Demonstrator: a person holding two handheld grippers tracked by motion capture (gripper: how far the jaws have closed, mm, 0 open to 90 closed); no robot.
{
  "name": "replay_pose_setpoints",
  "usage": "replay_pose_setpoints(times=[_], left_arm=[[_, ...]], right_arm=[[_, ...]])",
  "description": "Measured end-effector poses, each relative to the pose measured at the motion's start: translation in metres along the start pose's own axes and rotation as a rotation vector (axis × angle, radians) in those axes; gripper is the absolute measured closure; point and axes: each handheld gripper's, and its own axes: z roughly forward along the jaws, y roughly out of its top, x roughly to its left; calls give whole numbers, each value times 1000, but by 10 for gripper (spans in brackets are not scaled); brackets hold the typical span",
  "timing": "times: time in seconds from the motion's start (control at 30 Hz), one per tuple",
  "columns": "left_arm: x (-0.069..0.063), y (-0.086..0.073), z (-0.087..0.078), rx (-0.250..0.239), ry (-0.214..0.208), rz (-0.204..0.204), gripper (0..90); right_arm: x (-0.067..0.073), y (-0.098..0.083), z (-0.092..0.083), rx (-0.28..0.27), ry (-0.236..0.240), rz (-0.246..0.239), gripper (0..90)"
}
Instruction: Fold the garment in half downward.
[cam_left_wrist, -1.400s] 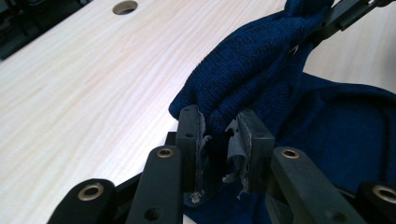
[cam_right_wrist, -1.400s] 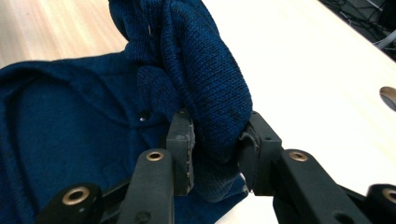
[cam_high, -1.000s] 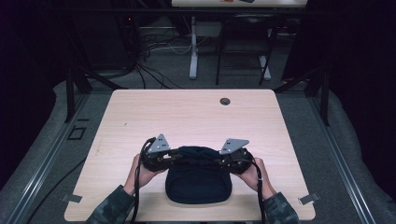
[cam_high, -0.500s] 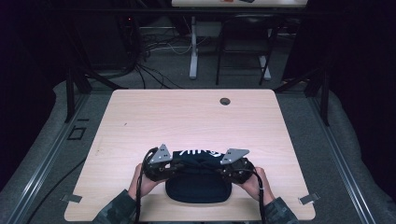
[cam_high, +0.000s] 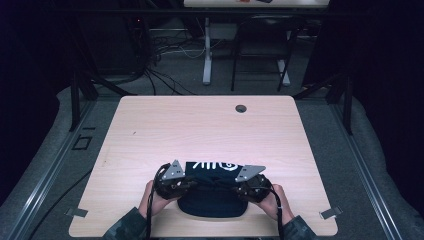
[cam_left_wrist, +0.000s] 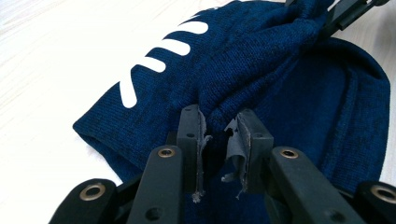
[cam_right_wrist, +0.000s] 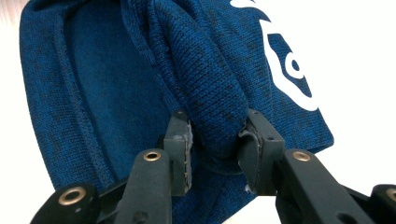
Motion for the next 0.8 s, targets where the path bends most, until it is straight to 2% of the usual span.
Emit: replay_pose_setpoints(times=[0.17,0.27,0.33,0.4,0.47,0.5,0.53,0.63,0.67,0.7,0.8], left_arm=[[-4,-6,0,23,-2,14,736],[-5,-10,0,25,-20,-13,715],[-5,-11,-1,33,-27,-16,698],[-6,-12,-1,40,-30,-19,678],[-6,-13,-1,44,-38,-29,635],[-6,-13,-1,44,-38,-29,586],[-6,-12,-3,55,-46,-47,525],[-6,-9,-8,64,-41,-45,371],[-5,-7,-12,61,-30,-43,371],[-4,-5,-19,47,-29,-43,332],[1,2,-40,-2,12,-37,308]], right_arm=[[7,-1,2,8,-11,-13,645],[10,-2,2,27,-14,-30,633],[11,-3,3,18,-12,-25,611],[12,-4,2,34,-7,-35,579],[12,-5,1,35,9,-35,539],[12,-5,1,35,9,-35,539],[14,-8,0,23,13,-34,505],[16,-10,-6,4,35,-19,441],[16,-10,-6,4,35,-19,441],[14,-12,-14,-5,54,-12,414],[11,-15,-24,-33,56,8,426]])
